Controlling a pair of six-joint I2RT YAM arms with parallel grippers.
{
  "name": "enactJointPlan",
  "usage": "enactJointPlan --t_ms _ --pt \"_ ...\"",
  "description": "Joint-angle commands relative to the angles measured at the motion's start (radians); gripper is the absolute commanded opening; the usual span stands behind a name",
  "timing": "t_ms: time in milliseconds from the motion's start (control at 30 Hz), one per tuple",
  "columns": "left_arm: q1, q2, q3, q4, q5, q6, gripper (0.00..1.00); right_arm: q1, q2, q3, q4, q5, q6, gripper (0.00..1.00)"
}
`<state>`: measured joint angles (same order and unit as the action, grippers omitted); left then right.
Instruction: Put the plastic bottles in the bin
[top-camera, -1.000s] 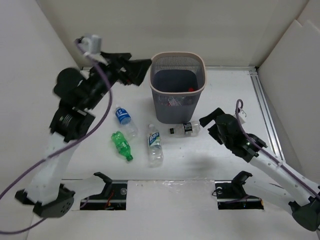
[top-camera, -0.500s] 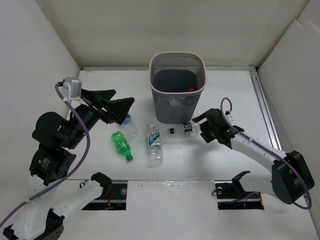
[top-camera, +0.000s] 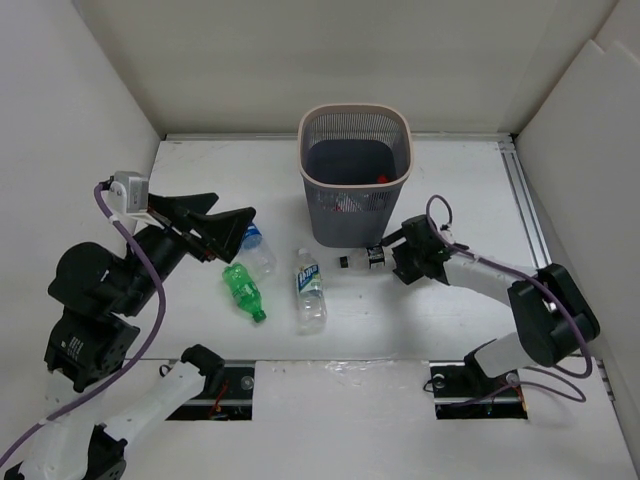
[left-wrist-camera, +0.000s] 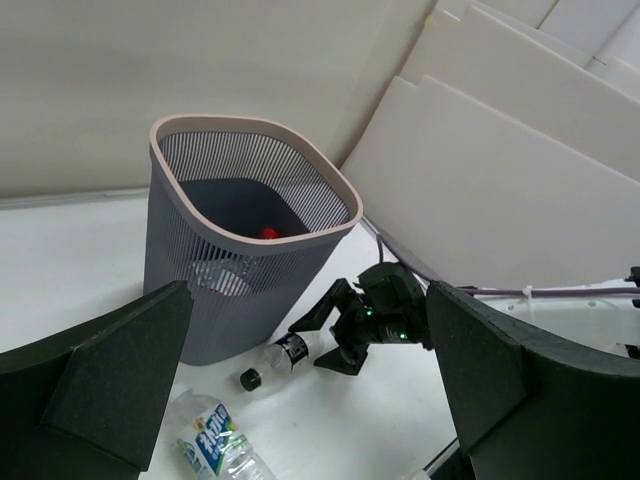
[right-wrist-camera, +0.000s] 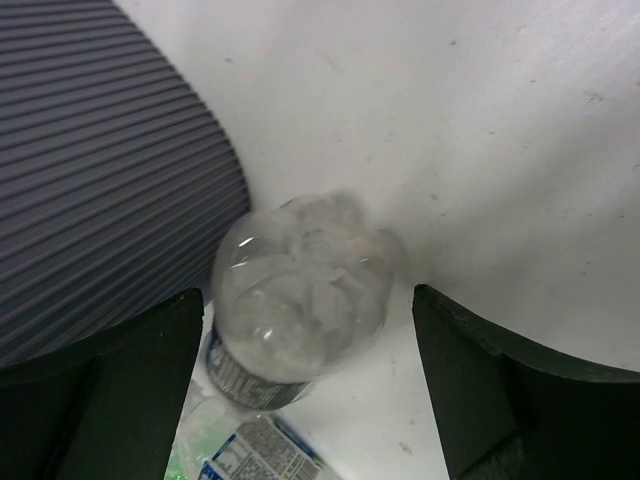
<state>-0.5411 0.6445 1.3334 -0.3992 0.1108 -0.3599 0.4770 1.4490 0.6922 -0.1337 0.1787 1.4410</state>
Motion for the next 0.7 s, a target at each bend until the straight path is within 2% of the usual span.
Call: enactJointPlan --t_ms 0,133,233,267,367,400,467,500,600,667 --pt "0.003 -0.014 0.004 0.011 -0.008 0.01 1.0 -0.018 0.027 0.033 0.048 -0.033 0.012 0.89" --pt "0.003 -0.025 0.004 0.011 -0.017 0.01 1.0 -0.027 0.071 0.033 0.048 -0.054 -0.008 0.78" --pt "0.003 -0.045 0.013 0.002 -0.026 0.01 1.0 -0.028 0.096 0.033 0.048 -0.076 -0.033 0.61" --pt "0.003 -0.045 0.013 0.002 -0.026 0.01 1.0 -0.038 0.096 0.033 0.048 -0.076 -0.045 0.51" --pt "0.003 -0.055 0.023 -0.007 -0.036 0.01 1.0 -0.047 0.068 -0.003 0.057 -0.097 -0.073 0.3" --pt "0.003 -0.055 0.023 -0.007 -0.036 0.01 1.0 -0.048 0.054 -0.014 0.057 -0.097 -0.073 0.27" --pt "0.003 -0.055 0.023 -0.007 -0.036 0.01 1.0 -0.038 0.013 -0.057 0.057 -0.11 -0.103 0.14" --pt "0.003 -0.055 0.023 -0.016 -0.036 0.01 1.0 -0.038 -0.046 -0.072 0.057 -0.11 -0.131 0.0" --pt "0.003 -0.032 0.023 -0.007 0.026 0.019 1.0 0.055 -0.166 -0.099 -0.059 -0.047 -0.157 0.0" --pt "0.003 -0.017 0.01 0.011 0.07 0.019 1.0 0.112 -0.31 -0.099 -0.154 0.06 -0.157 0.0"
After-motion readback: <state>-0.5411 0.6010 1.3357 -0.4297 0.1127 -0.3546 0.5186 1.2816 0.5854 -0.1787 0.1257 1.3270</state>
